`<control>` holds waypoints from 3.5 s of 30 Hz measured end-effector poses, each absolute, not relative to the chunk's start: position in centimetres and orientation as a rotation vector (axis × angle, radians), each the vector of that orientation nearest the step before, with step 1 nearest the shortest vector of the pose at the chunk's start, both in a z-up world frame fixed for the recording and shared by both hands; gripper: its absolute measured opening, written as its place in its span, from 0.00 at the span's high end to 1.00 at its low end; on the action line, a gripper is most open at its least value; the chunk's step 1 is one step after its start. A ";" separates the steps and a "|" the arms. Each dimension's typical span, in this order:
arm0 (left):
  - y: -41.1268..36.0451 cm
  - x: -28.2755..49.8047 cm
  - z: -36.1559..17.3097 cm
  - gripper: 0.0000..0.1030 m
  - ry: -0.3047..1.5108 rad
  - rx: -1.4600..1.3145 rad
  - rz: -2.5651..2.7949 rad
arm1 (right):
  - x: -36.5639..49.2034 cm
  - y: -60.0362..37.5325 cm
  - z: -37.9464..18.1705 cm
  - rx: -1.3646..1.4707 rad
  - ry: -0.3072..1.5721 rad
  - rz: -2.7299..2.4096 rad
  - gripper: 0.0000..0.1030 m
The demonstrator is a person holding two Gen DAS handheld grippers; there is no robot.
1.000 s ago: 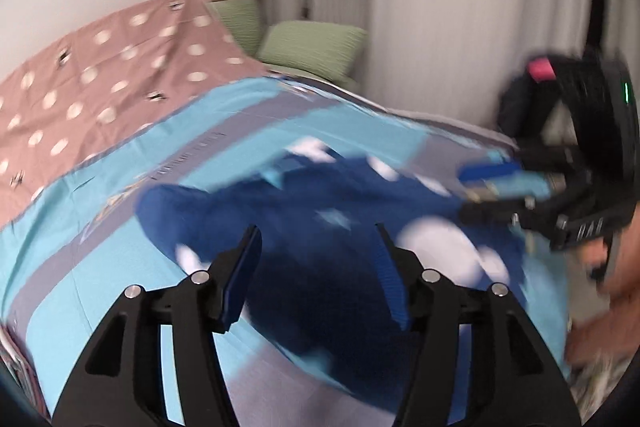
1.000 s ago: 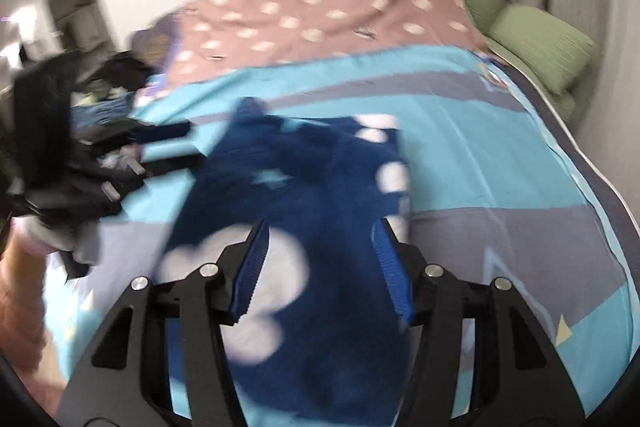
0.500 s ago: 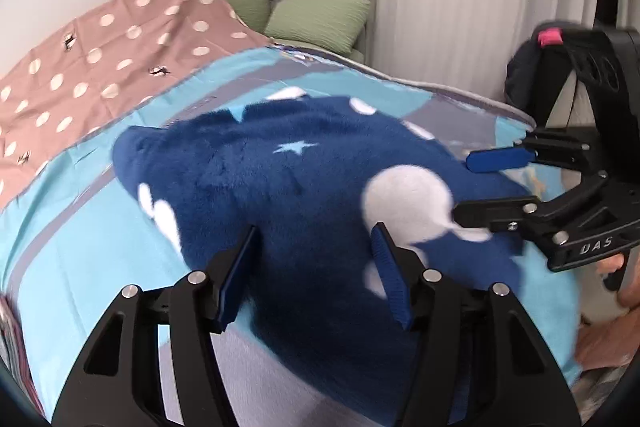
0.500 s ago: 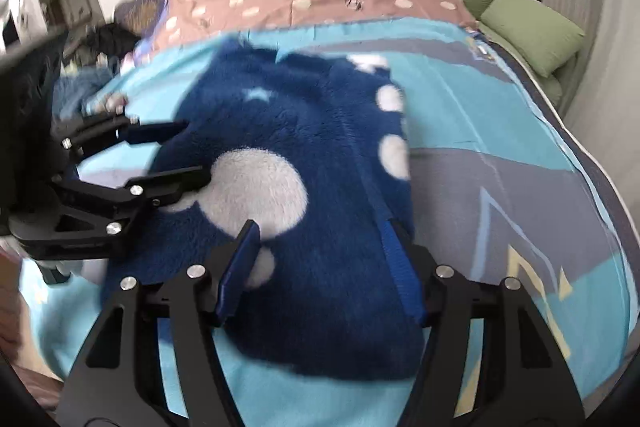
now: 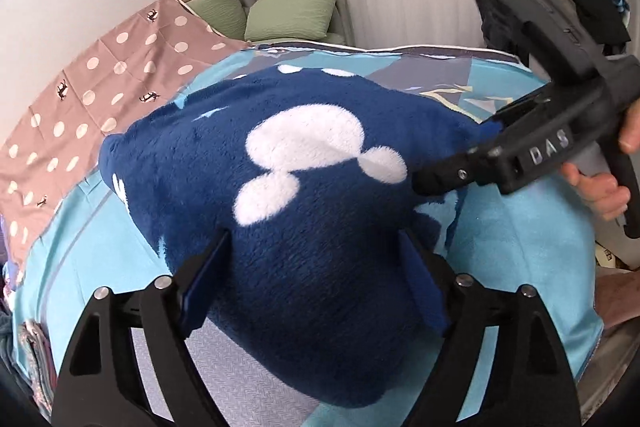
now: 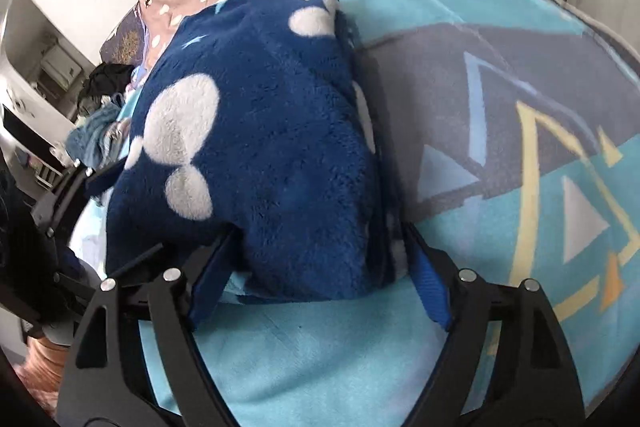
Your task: Fold small clothes
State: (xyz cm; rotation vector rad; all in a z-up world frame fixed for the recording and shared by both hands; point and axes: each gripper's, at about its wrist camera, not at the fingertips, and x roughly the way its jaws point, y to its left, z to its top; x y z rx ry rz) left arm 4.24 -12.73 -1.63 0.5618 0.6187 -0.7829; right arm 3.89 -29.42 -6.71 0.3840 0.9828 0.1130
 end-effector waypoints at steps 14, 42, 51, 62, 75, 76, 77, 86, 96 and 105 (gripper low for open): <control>-11.9 3.9 0.2 0.20 0.635 0.547 -0.785 | 0.8 -28.7 2.7 0.251 0.650 0.060 0.41; -11.1 16.6 -1.4 0.83 0.767 0.174 -0.744 | 2.0 -30.8 -2.9 0.477 0.806 0.178 0.42; -10.3 17.2 -1.4 0.83 0.781 0.130 -0.755 | -1.8 -36.2 -6.2 0.944 0.905 0.177 0.15; -10.2 17.1 -1.4 0.83 0.779 0.128 -0.749 | 1.6 -33.8 -9.2 1.097 0.974 0.219 0.03; -10.1 17.3 -1.5 0.83 0.784 0.093 -0.761 | 4.2 -31.3 -9.6 1.173 0.910 -0.002 0.02; -10.1 17.3 -1.5 0.83 0.785 0.088 -0.762 | 4.5 -31.2 -9.5 1.168 0.907 -0.006 0.02; -10.0 17.3 -1.5 0.83 0.785 0.085 -0.763 | 4.6 -31.1 -9.4 1.159 0.901 -0.007 0.02; -7.9 18.8 -0.4 0.46 0.820 -0.131 -0.872 | 4.6 -31.0 -9.6 1.104 0.893 0.052 0.02; -6.5 23.7 -0.2 0.07 0.817 -0.080 -0.669 | 4.3 -31.0 -9.5 1.068 0.883 0.056 0.02; -5.5 30.5 -6.0 0.01 1.007 -0.395 -0.738 | 4.9 -30.9 -9.2 1.074 0.886 0.032 0.02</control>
